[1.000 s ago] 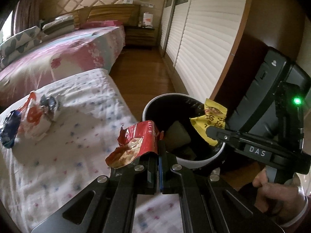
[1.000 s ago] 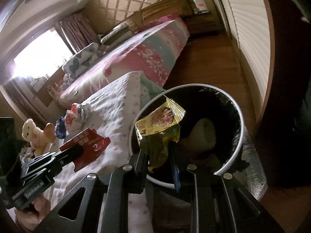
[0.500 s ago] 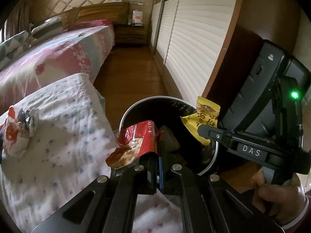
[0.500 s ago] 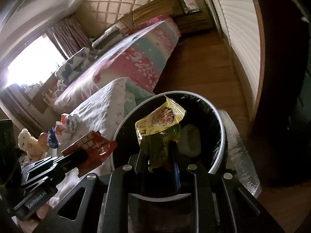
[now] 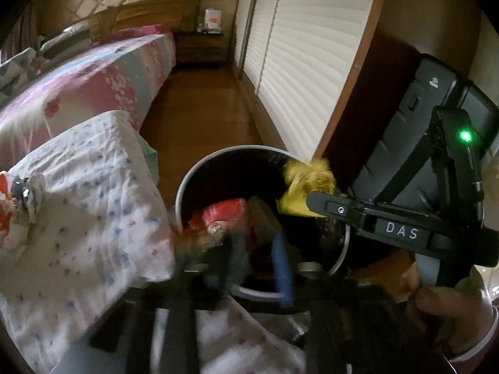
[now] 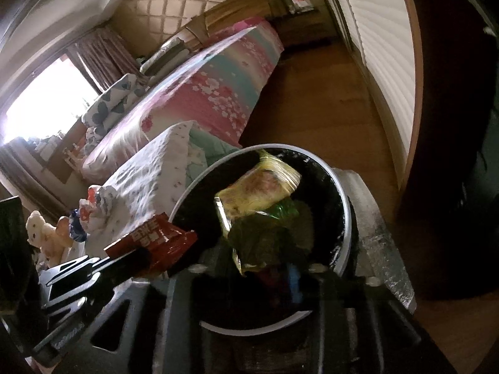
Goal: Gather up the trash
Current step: 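Open both tools over the bin to drop the wrappers, then move both open tools back toward the blue bag and plastic bags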
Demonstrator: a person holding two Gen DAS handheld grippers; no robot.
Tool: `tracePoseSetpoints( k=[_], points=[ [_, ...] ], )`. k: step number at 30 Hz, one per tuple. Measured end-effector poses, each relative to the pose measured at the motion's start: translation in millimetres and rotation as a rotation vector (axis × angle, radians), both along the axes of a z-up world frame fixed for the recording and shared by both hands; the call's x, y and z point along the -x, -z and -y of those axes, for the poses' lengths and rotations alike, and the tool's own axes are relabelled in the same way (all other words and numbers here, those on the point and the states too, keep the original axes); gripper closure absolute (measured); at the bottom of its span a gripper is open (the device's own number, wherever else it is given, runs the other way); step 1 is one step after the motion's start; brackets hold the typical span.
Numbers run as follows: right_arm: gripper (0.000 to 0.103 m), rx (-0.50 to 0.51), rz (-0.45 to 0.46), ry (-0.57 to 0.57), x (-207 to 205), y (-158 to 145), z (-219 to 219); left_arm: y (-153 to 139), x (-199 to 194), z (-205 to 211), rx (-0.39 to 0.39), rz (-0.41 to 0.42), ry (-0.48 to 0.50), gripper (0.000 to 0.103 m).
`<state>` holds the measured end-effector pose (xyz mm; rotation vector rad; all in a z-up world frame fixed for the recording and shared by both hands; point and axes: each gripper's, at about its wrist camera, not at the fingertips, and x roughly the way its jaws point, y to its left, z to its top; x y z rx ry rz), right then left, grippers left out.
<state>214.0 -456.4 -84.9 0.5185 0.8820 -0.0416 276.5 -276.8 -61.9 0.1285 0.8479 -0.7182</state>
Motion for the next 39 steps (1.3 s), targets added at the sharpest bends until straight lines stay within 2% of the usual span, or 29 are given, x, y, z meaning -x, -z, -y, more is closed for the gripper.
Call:
tracePoseSetpoints(
  k=[7,9,11,17,31,39],
  points=[
    [0.051,-0.006,0.015,0.017,7,-3,1,2,9,-26,0.009,0.001,-0.046,0.053],
    [0.046,-0.012,0.024,0.017,10,-5,-2,3,12,-37,0.015,-0.006,-0.068,0.050],
    [0.035,-0.011,0.035,0.011,13,-7,-9,6,15,-50,0.021,-0.015,-0.095,0.048],
    [0.029,-0.005,0.052,-0.035,18,-11,-38,11,23,-96,0.041,-0.043,-0.180,0.045],
    [0.021,-0.025,0.067,-0.149,11,-11,-109,0,44,-182,0.027,-0.003,-0.342,0.042],
    [0.021,-0.012,0.085,-0.242,-5,-14,-154,3,42,-227,0.012,-0.007,-0.435,0.041]
  ],
)
